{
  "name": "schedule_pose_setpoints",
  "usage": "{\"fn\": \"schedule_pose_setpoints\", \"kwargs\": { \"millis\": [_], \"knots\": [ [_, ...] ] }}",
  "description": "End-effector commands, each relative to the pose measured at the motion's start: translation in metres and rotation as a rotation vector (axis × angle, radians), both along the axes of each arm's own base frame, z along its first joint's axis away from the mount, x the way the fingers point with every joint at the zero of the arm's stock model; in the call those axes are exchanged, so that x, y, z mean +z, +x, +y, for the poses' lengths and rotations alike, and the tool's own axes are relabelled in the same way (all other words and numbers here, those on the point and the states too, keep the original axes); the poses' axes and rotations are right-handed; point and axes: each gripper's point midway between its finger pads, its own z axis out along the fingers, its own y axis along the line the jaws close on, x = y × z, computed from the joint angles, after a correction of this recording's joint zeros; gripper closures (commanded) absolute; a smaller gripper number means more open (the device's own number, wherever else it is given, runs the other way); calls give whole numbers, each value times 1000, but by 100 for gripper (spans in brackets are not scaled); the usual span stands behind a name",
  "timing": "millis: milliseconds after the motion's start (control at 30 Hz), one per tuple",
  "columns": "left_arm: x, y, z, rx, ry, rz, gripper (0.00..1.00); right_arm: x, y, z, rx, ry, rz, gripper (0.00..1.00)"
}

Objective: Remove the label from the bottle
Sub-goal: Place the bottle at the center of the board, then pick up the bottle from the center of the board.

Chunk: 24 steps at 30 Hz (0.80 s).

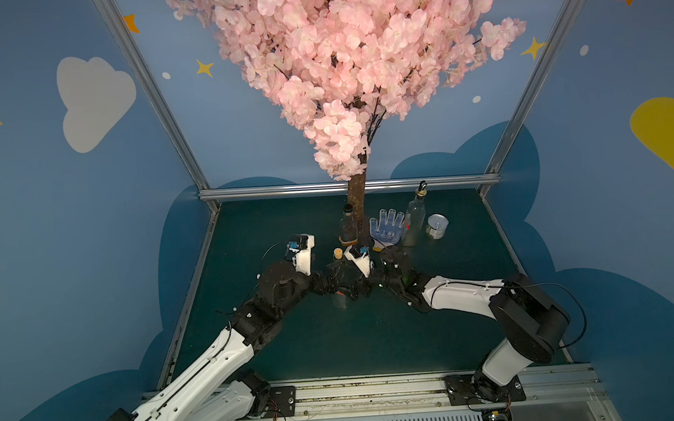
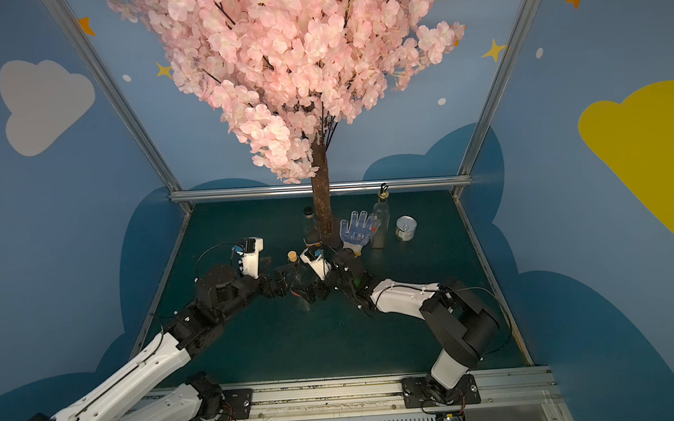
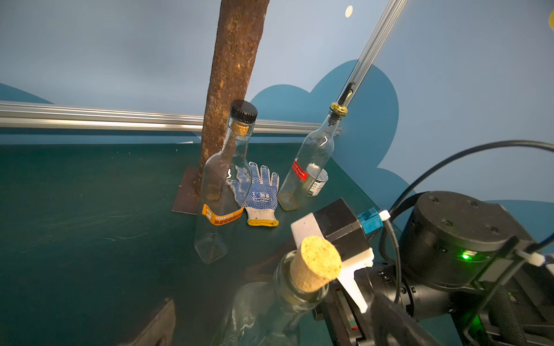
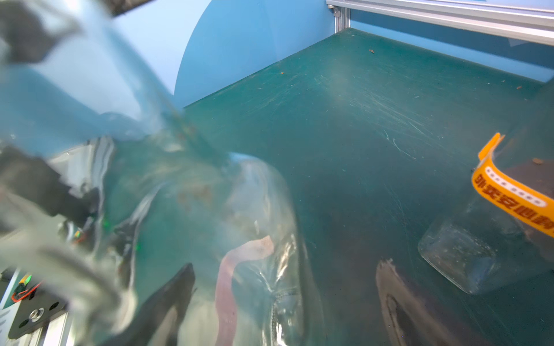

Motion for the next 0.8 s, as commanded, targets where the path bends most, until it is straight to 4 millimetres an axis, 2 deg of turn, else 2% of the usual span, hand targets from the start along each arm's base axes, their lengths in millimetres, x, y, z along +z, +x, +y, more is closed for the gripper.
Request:
{"fn": "schedule_pose_setpoints", "kwargs": {
  "millis": [0,100,333,433,767],
  "knots": [
    [0,1,-4,-22,-9,-15,0,1,4,3,4,25,-11,3],
    [-3,2,-6,-28,-2,-8,0,-1,5,3,4,27,-6,5],
    [-12,7,-11,-35,10,0,0,-2,5,2,26,40,15,23],
    [-13,9,-14,-44,7,-9,0,-2,3,3,49,43,14,24],
    [-8,23,-23,-50,22,-85,0,-3,-4,5,119,52,40,41]
  ]
}}
